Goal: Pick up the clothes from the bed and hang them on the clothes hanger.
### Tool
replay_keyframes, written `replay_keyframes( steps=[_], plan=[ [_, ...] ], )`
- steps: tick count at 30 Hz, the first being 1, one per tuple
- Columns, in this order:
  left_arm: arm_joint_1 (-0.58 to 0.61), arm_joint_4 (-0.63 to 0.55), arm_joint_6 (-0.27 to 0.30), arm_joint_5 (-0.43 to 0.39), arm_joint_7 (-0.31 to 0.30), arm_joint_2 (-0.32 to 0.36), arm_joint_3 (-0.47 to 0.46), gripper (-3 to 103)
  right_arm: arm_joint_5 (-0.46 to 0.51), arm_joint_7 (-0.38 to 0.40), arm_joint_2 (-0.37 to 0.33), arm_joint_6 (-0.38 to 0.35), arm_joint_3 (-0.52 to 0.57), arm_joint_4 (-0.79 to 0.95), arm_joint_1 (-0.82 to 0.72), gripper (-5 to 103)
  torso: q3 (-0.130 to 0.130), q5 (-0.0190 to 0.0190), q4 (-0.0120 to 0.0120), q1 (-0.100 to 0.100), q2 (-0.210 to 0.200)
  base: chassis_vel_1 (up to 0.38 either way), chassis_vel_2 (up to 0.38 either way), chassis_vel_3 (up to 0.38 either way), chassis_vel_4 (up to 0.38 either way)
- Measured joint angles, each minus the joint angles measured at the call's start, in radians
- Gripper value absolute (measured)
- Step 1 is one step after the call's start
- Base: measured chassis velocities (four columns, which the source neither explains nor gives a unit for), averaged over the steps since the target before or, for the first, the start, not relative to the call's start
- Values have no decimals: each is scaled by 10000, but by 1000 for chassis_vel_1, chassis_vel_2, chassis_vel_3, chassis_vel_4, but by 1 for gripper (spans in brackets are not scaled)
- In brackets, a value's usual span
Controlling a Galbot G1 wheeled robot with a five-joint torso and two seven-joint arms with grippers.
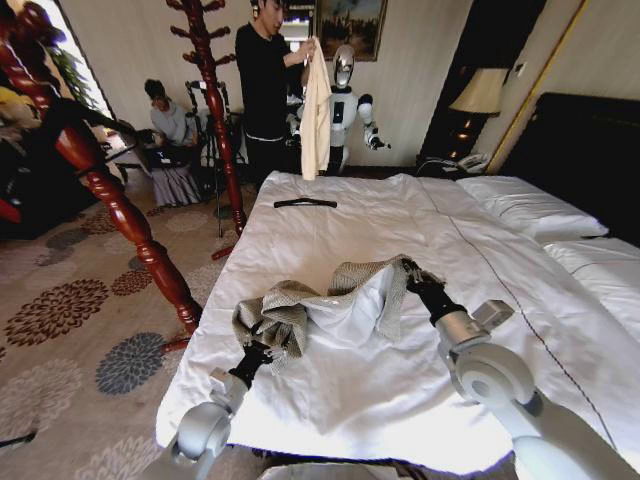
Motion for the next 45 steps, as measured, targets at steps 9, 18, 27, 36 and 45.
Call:
replay_keyframes(
  steps=[9, 18, 27, 36, 45],
  plan=[
    [-165, 449, 641, -31, -720, -1001, 466, 100, 2, -4, 19, 0, -39, -49, 53, 1, 0, 0, 1, 0, 0, 0, 0, 0, 0],
    [-639, 890, 1055, -558, -1240, -1372, 580, 97, 11, -6, 27, 1, -64, -99, 67, 1, 1, 0, 1, 0, 0, 0, 0, 0, 0],
    [-1425, 1479, 1095, -700, -1263, -1482, 698, 64, 24, 1, 21, 1, -59, -131, 48, 1, 1, -2, 1, 0, 0, 0, 0, 0, 0],
    [-1458, 1199, 1082, -1094, -1212, -1387, 593, 32, 26, 18, 45, 0, -20, -168, 35, 1, 1, -2, 1, 0, 0, 0, 0, 0, 0],
    [-1445, 573, 1058, -1776, -1093, -930, 300, 1, 42, 45, 82, -2, 12, -219, 108, 1, 1, -3, 1, 0, 0, 0, 0, 0, 0]
  ],
)
